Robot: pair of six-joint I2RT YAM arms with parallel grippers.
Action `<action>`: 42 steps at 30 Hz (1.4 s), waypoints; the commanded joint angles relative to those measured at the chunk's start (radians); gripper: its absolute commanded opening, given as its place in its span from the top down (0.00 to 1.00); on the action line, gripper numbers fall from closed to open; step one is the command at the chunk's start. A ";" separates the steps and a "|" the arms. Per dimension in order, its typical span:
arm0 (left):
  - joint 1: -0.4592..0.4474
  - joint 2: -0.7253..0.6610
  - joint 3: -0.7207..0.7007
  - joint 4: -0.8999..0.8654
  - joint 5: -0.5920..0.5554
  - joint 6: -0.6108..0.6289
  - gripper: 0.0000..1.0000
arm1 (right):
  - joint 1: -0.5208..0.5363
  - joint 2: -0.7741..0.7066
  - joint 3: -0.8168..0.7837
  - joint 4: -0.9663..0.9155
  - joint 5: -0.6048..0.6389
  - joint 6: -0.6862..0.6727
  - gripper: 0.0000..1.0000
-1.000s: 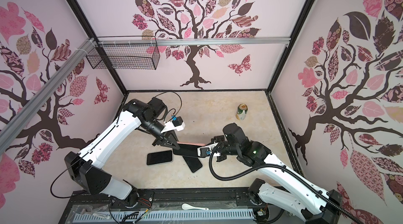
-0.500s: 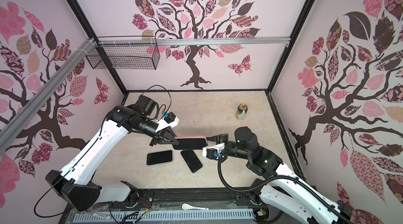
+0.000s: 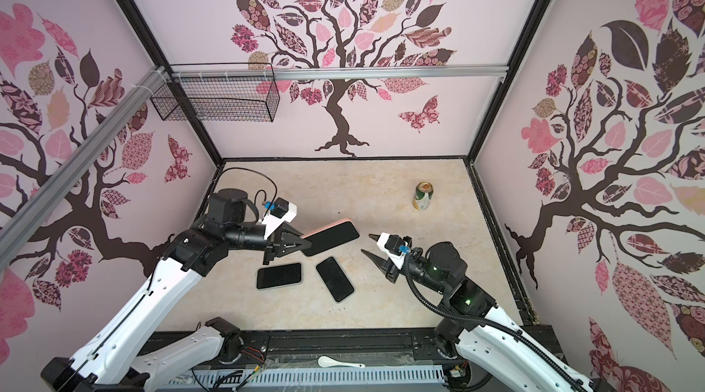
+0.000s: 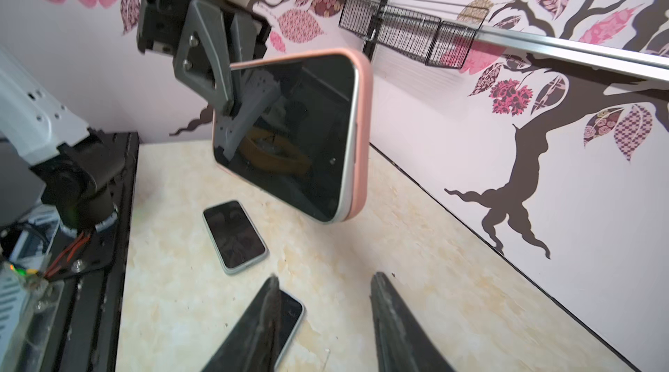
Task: Take the phone out of the phone case
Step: Remove the phone case from the phone.
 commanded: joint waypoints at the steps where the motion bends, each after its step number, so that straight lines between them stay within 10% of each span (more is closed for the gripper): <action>1: 0.001 -0.040 -0.042 0.252 0.081 -0.168 1.00 | -0.003 -0.014 -0.026 0.249 -0.130 0.167 0.55; 42: -0.011 -0.038 -0.072 0.270 0.124 -0.122 1.00 | -0.003 0.024 -0.048 0.386 -0.126 0.121 0.53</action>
